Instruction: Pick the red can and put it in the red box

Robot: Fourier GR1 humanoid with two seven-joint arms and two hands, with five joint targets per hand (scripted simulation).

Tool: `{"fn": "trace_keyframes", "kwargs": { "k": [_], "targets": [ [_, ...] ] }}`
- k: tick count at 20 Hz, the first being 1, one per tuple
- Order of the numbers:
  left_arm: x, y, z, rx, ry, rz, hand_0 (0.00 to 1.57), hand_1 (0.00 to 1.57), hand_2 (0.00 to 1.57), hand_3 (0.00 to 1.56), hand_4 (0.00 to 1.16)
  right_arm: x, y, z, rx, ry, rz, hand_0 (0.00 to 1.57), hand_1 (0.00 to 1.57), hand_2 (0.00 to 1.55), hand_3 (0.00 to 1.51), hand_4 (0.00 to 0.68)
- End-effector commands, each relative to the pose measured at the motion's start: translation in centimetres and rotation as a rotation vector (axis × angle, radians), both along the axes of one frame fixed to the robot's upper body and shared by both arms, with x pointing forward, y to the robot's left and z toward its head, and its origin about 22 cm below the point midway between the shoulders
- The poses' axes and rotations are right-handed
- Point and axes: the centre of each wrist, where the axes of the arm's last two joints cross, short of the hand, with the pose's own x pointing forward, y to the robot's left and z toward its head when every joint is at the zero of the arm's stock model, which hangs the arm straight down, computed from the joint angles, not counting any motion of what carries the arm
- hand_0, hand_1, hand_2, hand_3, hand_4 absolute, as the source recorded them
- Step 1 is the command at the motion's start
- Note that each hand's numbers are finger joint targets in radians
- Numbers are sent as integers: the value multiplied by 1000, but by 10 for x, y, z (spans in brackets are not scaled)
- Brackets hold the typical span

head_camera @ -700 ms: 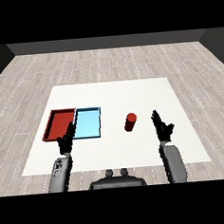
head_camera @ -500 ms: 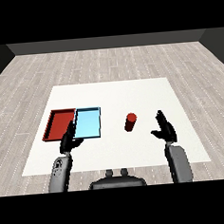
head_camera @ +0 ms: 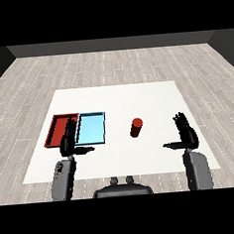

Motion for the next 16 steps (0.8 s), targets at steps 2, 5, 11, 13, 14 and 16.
{"fn": "trace_keyframes", "kwargs": {
  "k": [2, 5, 11, 13, 14, 16],
  "targets": [
    [-16, -21, -8, -27, -77, -20, 0, 0, 0, 0, 0, -16, -32, -9, 1, -63, 28, 0, 0, 0, 0, 0],
    [-20, -9, -18, -34, -68, -17, 0, 0, 0, 0, 0, -2, -9, -10, 28, -78, 14, 0, 0, 0, 0, 0],
    [-9, 6, -8, -39, -92, -28, 0, 0, 0, 0, 0, -8, -16, 1, 33, -55, 31, 0, 0, 0, 0, 0],
    [-21, 17, -24, -59, -97, -6, 0, 0, 0, 0, 0, 4, -7, -9, 15, -42, 23, 0, 0, 0, 0, 0],
    [-18, -1, 1, -58, -89, -5, 0, 0, 0, 0, 0, -1, 0, -23, 36, -29, 37, 0, 0, 0, 0, 0],
    [0, 1, -20, -39, -91, 0, 0, 0, 0, 0, 0, 14, 6, -25, 38, 1, 48, 0, 0, 0, 0, 0]
  ]
}}
